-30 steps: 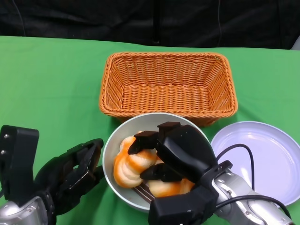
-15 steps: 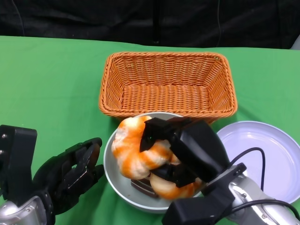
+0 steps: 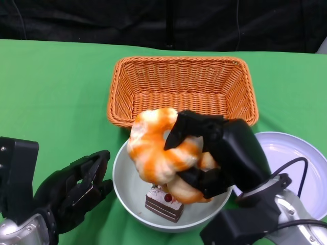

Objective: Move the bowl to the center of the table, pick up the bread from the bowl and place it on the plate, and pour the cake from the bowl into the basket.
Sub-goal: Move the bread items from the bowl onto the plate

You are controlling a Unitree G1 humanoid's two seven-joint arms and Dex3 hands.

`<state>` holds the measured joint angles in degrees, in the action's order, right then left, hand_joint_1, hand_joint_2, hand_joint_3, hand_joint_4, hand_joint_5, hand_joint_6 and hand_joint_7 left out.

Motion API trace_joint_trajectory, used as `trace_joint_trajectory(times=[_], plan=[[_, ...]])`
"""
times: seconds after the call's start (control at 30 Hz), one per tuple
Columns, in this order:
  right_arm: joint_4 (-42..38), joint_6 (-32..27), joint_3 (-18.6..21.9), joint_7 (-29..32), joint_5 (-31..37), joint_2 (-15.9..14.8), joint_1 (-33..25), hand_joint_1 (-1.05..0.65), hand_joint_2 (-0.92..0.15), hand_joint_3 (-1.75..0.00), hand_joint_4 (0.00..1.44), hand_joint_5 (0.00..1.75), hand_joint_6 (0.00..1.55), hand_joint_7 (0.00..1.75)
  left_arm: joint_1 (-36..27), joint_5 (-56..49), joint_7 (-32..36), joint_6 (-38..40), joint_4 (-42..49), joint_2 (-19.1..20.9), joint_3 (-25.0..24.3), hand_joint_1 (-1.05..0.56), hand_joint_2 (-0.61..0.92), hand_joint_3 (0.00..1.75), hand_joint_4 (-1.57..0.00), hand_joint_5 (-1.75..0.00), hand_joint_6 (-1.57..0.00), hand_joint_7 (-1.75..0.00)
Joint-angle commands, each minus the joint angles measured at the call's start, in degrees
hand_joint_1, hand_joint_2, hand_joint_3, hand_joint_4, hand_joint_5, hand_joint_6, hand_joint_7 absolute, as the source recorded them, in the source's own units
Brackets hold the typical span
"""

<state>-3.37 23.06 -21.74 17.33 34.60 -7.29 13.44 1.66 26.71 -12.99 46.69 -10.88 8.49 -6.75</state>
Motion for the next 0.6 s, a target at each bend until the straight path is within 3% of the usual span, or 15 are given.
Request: trace_joint_trajectory(times=[0.03, 0.3, 0.6], plan=[[3.06, -0.13, 1.84, -2.50, -3.39, -0.05, -1.70, -0.24, -0.20, -1.67, 1.06, 1.75, 0.78, 1.75, 0.32, -0.28, -0.67, -0.95, 0.46, 0.99, -0.56, -0.72, 0.92, 0.60, 0.00, -0.28, -0.17, -0.02], [11.06, -0.28, 5.92, -7.54, -9.36, 0.21, -4.56, -0.21, -0.12, -1.74, 1.04, 1.75, 0.81, 1.67, 0.14, -0.77, -1.77, -2.34, 1.35, 1.82, -0.22, -0.73, 0.92, 0.61, 0.00, -0.32, -0.18, -0.02], [13.59, 2.19, 11.36, -7.83, -15.06, 1.15, -4.31, -0.15, -0.15, -1.75, 1.03, 1.75, 0.87, 1.57, 0.25, -0.24, -2.13, -2.19, 1.50, 1.91, -0.49, -0.73, 0.92, 0.61, 0.00, -0.30, -0.16, 0.00]])
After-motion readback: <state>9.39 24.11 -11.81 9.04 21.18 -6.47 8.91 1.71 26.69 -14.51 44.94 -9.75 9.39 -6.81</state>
